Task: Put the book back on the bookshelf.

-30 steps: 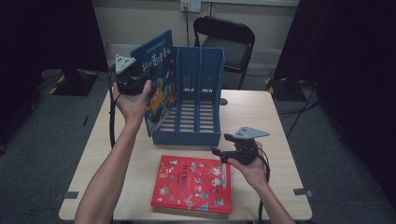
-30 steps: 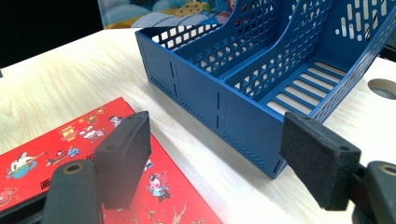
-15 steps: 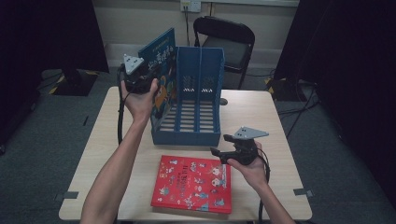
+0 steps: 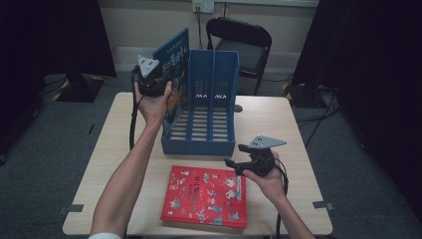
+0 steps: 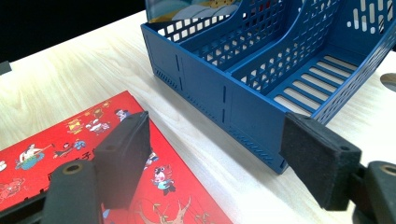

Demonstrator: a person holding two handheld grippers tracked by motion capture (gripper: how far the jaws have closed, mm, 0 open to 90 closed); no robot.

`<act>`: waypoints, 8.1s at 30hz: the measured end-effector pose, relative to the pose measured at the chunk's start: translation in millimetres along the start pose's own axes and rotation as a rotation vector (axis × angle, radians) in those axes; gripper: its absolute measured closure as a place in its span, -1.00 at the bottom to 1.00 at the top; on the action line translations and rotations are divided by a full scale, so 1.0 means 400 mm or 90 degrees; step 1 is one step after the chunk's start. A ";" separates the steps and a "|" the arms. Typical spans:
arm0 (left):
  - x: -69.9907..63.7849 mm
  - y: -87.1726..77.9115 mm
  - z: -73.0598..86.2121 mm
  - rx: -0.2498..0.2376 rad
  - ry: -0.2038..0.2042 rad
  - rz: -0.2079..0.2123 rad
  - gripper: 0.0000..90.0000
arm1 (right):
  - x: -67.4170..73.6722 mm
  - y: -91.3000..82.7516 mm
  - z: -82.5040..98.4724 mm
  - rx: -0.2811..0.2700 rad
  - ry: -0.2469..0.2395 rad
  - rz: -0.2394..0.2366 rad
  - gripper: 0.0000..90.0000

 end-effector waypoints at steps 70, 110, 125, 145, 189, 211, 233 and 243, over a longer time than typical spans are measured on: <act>0.016 -0.075 0.105 0.160 0.013 0.100 0.62 | 0.010 0.045 0.038 0.056 -0.014 -0.011 -0.47; 0.040 -0.079 0.114 0.074 -0.004 -0.088 0.84 | 0.010 0.049 0.043 0.062 -0.014 -0.017 -0.47; 0.056 -0.082 0.116 0.076 -0.025 -0.091 0.82 | 0.013 0.046 0.041 0.062 -0.021 -0.023 -0.47; 0.048 -0.158 0.256 0.118 -0.026 0.030 0.63 | 0.013 0.049 0.043 0.065 -0.020 -0.019 -0.47; 0.031 -0.174 0.451 0.229 0.002 0.075 0.86 | 0.018 0.062 0.048 0.073 -0.023 -0.015 -0.47; 0.048 -0.125 0.421 0.216 -0.021 0.033 0.81 | 0.014 0.060 0.047 0.071 -0.021 -0.014 -0.47; -0.021 -0.247 0.455 0.265 0.004 0.197 0.73 | 0.020 0.066 0.069 0.088 -0.018 -0.014 -0.46; -0.010 -0.347 0.537 0.311 -0.001 0.206 0.57 | 0.027 0.067 0.167 0.142 -0.018 -0.003 -0.46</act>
Point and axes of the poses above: each handheld gripper's, and its own axes: y roughly forward along the jaws, z roughly out of its underside, x roughly to its left, the point moved 9 cm from there along y, roughly forward along the jaws, and after that the axes turned 7 degrees about x, right-handed, at the moved point
